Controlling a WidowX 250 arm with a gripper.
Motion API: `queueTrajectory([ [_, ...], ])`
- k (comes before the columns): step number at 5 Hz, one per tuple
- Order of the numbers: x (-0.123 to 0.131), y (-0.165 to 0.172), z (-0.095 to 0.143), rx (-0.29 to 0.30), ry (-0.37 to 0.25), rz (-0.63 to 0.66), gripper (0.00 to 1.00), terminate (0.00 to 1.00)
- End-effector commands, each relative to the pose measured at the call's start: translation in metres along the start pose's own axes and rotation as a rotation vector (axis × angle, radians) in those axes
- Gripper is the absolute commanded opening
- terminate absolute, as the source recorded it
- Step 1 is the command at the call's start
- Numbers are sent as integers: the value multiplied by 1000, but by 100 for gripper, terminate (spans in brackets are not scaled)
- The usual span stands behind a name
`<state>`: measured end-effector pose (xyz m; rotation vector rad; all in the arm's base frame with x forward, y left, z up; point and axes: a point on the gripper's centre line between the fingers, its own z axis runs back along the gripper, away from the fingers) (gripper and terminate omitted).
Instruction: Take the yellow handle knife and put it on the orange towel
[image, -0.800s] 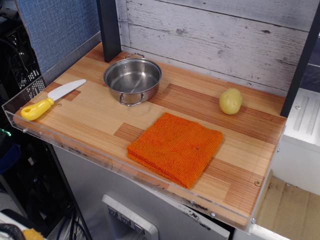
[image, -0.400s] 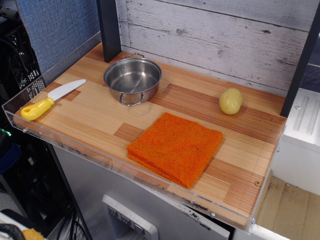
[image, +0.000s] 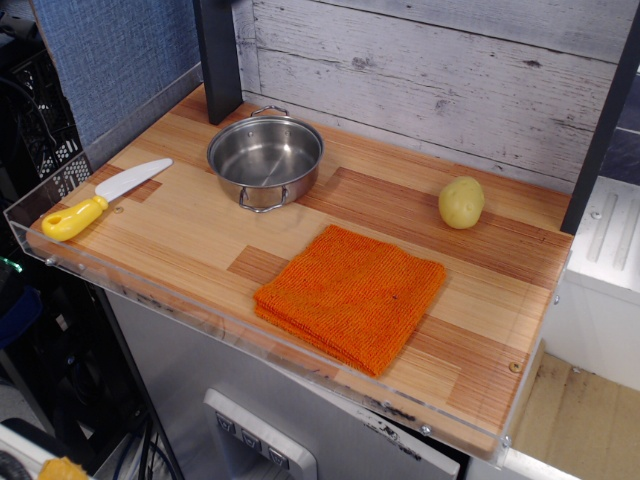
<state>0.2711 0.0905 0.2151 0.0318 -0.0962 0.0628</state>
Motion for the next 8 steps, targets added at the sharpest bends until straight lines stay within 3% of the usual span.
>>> queueTrajectory([
  [1, -31, 70, -25, 33, -42, 100, 100, 0],
  [3, -29, 93, -78, 24, 17, 99, 100, 0],
  [4, -24, 105, -99, -13, 25, 20, 100, 0],
  [5, -24, 113, -112, -42, 59, -70, 100, 0],
  [7, -35, 120, -142, -58, 119, -80, 100, 0],
  [8, -39, 122, -157, -35, 149, -61, 100, 0],
])
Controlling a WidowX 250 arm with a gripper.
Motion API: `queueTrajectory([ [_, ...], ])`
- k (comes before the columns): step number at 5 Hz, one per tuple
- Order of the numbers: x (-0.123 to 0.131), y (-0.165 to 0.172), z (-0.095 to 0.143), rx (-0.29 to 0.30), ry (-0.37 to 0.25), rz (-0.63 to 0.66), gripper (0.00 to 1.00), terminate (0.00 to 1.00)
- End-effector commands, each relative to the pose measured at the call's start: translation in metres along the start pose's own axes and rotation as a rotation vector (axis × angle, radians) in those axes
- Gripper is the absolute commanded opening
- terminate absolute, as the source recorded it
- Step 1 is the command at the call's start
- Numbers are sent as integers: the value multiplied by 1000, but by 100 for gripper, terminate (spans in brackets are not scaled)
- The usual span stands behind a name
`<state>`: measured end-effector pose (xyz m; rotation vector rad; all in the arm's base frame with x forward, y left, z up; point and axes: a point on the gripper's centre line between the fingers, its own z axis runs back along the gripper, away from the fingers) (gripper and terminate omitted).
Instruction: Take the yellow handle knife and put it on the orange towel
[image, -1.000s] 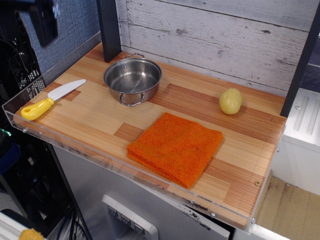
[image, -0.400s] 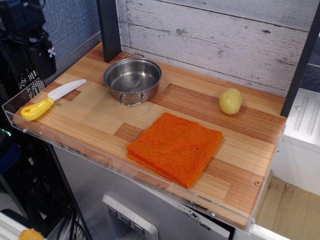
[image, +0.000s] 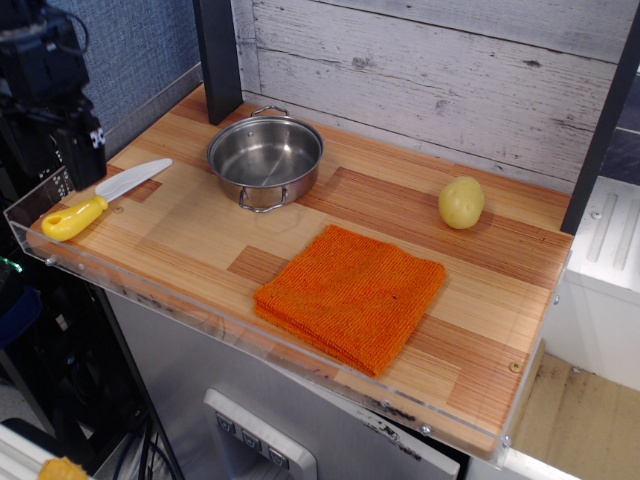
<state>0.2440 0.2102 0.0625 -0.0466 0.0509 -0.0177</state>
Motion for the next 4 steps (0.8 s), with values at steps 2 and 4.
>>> queueTrajectory([
  [2, -2, 20, -18, 137, 0, 135, 100, 0],
  [4, 2, 23, -33, 162, 30, 138, 100, 0],
])
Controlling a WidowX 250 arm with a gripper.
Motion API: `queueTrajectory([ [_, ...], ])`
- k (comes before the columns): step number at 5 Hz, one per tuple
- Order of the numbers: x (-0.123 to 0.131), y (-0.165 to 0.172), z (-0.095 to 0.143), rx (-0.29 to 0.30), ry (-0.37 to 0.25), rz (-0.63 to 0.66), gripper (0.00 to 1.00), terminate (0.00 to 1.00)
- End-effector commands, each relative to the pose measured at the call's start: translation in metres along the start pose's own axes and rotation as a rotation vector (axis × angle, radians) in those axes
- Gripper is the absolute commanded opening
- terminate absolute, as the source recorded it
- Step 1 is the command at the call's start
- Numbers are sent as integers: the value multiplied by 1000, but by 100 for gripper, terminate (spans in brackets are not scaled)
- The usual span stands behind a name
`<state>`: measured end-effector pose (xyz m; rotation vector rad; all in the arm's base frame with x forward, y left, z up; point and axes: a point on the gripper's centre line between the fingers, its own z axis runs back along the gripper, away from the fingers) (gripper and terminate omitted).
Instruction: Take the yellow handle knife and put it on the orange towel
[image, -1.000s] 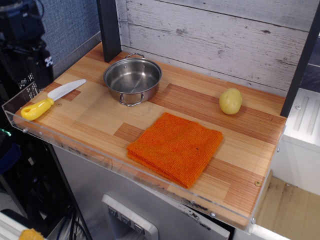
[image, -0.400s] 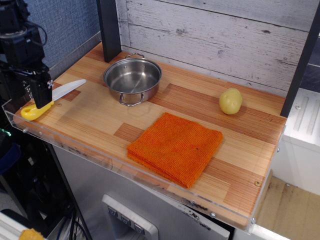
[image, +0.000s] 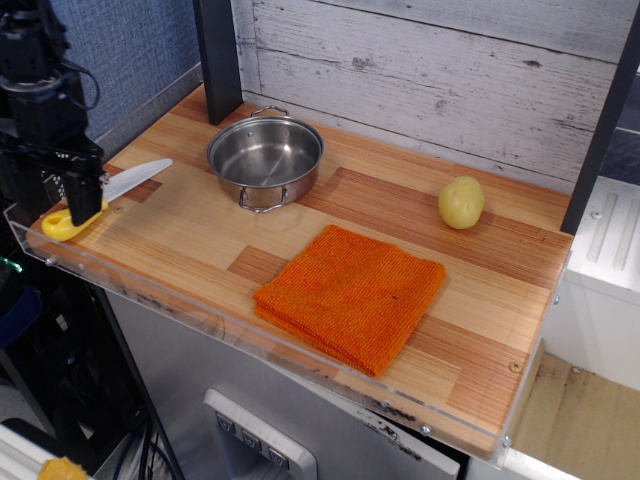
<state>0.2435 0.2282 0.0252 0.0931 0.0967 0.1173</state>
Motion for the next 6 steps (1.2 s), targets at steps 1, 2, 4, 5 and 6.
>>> queueTrajectory([
  [1, 6, -3, -4, 33, 5, -19, 100, 0],
  [2, 8, -8, -10, 30, 18, -28, 100, 0],
  [4, 8, -12, -2, 41, 0, -13, 0, 0],
  [5, 8, -19, 49, 29, -132, 12, 0, 0],
  [6, 15, -44, 103, -9, -283, 63, 0, 0],
])
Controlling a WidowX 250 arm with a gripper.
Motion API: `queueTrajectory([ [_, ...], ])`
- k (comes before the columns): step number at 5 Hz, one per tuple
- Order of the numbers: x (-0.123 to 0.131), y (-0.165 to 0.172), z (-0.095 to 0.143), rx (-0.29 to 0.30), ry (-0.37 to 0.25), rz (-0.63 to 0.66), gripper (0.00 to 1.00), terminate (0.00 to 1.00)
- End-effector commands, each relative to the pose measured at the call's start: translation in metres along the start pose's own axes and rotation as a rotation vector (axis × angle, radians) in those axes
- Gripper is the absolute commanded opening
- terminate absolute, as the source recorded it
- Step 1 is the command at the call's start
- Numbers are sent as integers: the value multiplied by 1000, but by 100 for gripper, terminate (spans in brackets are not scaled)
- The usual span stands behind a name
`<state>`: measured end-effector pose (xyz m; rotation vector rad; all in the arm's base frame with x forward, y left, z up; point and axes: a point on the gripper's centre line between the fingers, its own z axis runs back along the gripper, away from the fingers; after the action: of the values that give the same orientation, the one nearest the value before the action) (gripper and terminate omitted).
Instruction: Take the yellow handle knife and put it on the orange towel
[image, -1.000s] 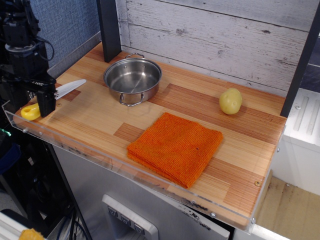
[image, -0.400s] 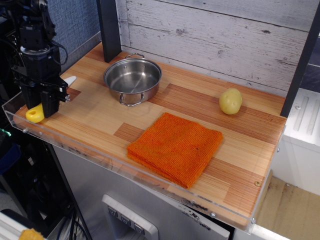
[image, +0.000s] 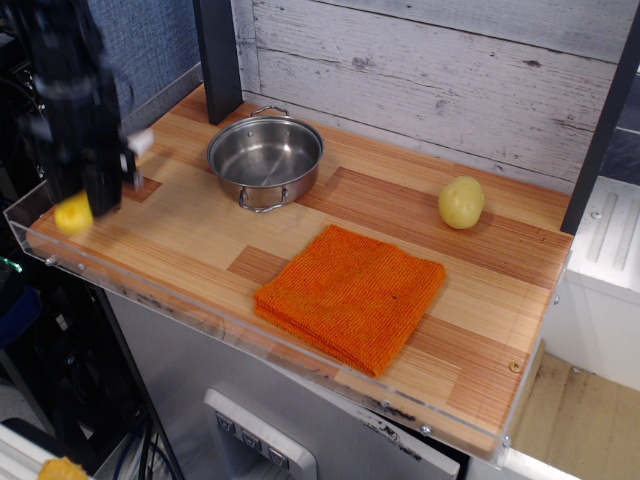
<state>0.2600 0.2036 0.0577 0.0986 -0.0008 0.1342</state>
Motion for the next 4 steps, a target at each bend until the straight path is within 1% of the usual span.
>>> queueTrajectory([
  [1, 15, -64, 122, -77, -214, -20, 0, 0],
  [2, 12, -112, 120, -126, -182, -134, 0, 0],
  [3, 1, -162, 110, -119, -170, -104, 0, 0],
  [4, -11, -213, 99, -100, -177, -52, 0, 0],
])
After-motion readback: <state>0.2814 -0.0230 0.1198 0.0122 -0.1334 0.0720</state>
